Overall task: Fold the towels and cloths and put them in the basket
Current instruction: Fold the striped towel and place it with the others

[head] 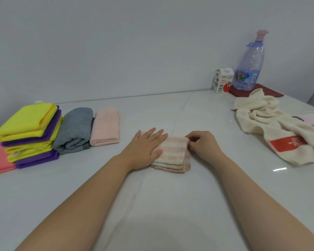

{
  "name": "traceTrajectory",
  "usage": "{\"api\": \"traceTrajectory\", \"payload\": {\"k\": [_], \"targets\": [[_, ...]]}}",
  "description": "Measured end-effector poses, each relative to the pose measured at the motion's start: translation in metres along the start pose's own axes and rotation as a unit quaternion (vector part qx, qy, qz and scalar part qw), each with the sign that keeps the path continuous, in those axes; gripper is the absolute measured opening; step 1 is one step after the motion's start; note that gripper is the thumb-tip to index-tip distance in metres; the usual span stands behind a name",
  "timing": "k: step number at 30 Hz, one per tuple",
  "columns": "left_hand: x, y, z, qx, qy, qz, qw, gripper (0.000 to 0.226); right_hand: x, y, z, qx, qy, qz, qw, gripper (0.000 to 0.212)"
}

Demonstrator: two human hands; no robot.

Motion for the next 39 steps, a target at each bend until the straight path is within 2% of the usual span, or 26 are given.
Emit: {"api": "traceTrajectory", "payload": {"k": [4, 8, 13, 15, 16, 18, 19, 21, 24, 27, 30, 32, 37, 39], "targets": [[-0.001, 0.001, -0.001, 0.009, -0.001, -0.002, 1.000, 0.055, 0.006, 0.001, 0.006, 0.011, -0.010, -0.110, 0.994, 0.020], [-0.004, 0.005, -0.004, 0.008, -0.044, 0.017, 0.999, 0.056, 0.009, 0.004, 0.007, 0.006, -0.014, -0.176, 0.984, 0.029], [0.009, 0.007, -0.011, 0.005, -0.118, 0.008, 0.993, 0.058, -0.028, -0.005, 0.002, 0.071, -0.066, -0.112, 0.989, 0.039], [0.018, 0.004, -0.014, 0.025, -0.133, -0.050, 0.989, 0.056, -0.038, 0.018, -0.001, -0.010, -0.074, -0.199, 0.977, 0.041], [0.017, -0.001, -0.016, 0.054, -0.144, -0.126, 0.980, 0.053, -0.034, 0.033, -0.004, -0.075, -0.072, -0.270, 0.957, 0.044], [0.001, -0.015, -0.026, 0.128, -0.187, -0.320, 0.920, 0.043, -0.015, 0.047, -0.006, -0.161, -0.052, -0.336, 0.927, 0.047], [-0.010, -0.020, -0.031, 0.157, -0.199, -0.378, 0.890, 0.041, -0.008, 0.044, -0.004, -0.171, -0.047, -0.336, 0.925, 0.047], [-0.028, -0.023, -0.039, 0.162, -0.206, -0.406, 0.875, 0.043, -0.006, 0.035, 0.001, -0.166, -0.050, -0.318, 0.932, 0.050], [-0.035, -0.015, -0.040, 0.127, -0.188, -0.425, 0.877, 0.043, -0.011, 0.028, 0.005, -0.164, -0.054, -0.338, 0.925, 0.058], [-0.034, -0.013, -0.037, 0.131, -0.177, -0.418, 0.881, 0.044, -0.024, 0.031, 0.009, -0.162, -0.072, -0.387, 0.905, 0.058], [-0.035, -0.015, -0.038, 0.146, -0.177, -0.437, 0.870, 0.040, -0.041, 0.045, 0.013, -0.172, -0.074, -0.299, 0.935, 0.050], [-0.034, -0.015, -0.039, 0.153, -0.181, -0.440, 0.866, 0.033, -0.045, 0.060, 0.010, -0.197, -0.078, -0.262, 0.942, 0.045], [-0.018, -0.015, -0.034, 0.133, -0.163, -0.337, 0.918, 0.026, -0.034, 0.073, 0.005, -0.183, -0.100, -0.241, 0.948, 0.042], [-0.016, -0.015, -0.032, 0.136, -0.169, -0.320, 0.922, 0.018, -0.034, 0.071, 0.005, -0.182, -0.101, -0.218, 0.953, 0.041]]}}
Point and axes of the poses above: each hand's wrist, its own z-axis towards the middle knuckle, its own y-axis out of the palm, x = y × z, the point moved 7 cm from there along z, towards the middle knuckle, and after that the axes turned 3 degrees about -y, right-handed, at the moved point
